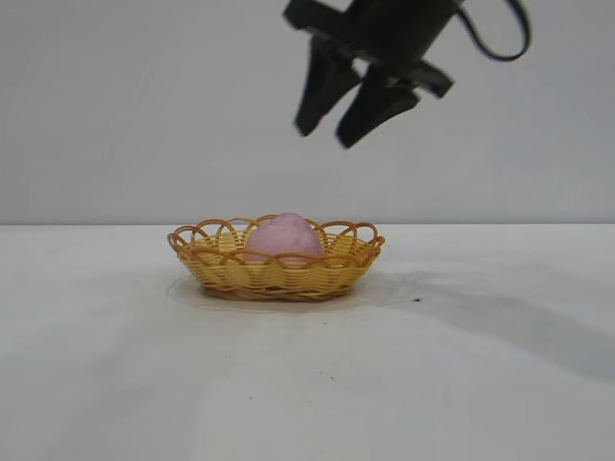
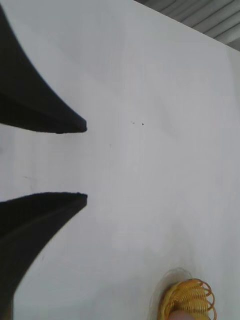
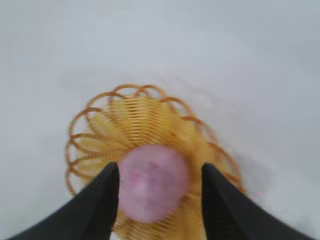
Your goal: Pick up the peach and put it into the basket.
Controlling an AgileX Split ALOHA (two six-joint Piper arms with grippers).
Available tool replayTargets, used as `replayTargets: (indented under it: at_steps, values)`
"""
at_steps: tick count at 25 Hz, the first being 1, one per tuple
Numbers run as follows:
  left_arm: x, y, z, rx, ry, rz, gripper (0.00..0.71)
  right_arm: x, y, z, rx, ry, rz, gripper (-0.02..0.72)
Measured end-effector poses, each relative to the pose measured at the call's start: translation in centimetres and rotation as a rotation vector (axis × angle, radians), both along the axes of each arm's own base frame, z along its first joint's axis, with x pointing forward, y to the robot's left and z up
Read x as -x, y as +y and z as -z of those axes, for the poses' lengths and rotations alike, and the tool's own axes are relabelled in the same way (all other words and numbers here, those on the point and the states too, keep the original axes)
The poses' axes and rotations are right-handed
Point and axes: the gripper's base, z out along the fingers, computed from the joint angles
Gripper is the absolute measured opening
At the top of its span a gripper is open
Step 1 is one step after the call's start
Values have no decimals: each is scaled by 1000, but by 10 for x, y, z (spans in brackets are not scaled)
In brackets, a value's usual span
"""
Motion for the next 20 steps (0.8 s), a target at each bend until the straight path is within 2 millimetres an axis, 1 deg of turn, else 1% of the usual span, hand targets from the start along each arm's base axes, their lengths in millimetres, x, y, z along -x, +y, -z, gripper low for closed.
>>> replayTargets:
  at_steps: [2, 7, 8, 10, 12, 13, 15, 17, 18, 20]
  values:
    - [0, 0, 0, 0, 0, 0, 245, -3, -25, 3, 28, 58, 80, 323]
    - [0, 0, 0, 0, 0, 0, 245, -5, -97, 8, 115, 183, 347, 323]
    - [0, 0, 0, 0, 0, 0, 245, -5, -109, 8, 118, 194, 403, 323]
    - [0, 0, 0, 0, 0, 0, 245, -5, -127, 1, 115, 174, 489, 323]
    - [0, 0, 0, 0, 0, 0, 245, -2, -138, -11, 119, 110, 534, 323]
    - [0, 0, 0, 0, 0, 0, 245, 2, -140, -20, 120, 63, 548, 323]
    - [0, 0, 0, 0, 0, 0, 245, 18, -140, -32, 120, -16, 568, 323]
    - [0, 0, 0, 0, 0, 0, 245, 42, -139, -49, 112, -122, 594, 323]
    - [0, 0, 0, 0, 0, 0, 245, 56, -138, -51, 112, -149, 602, 323]
    - [0, 0, 0, 0, 0, 0, 245, 91, -136, -64, 108, -243, 613, 323]
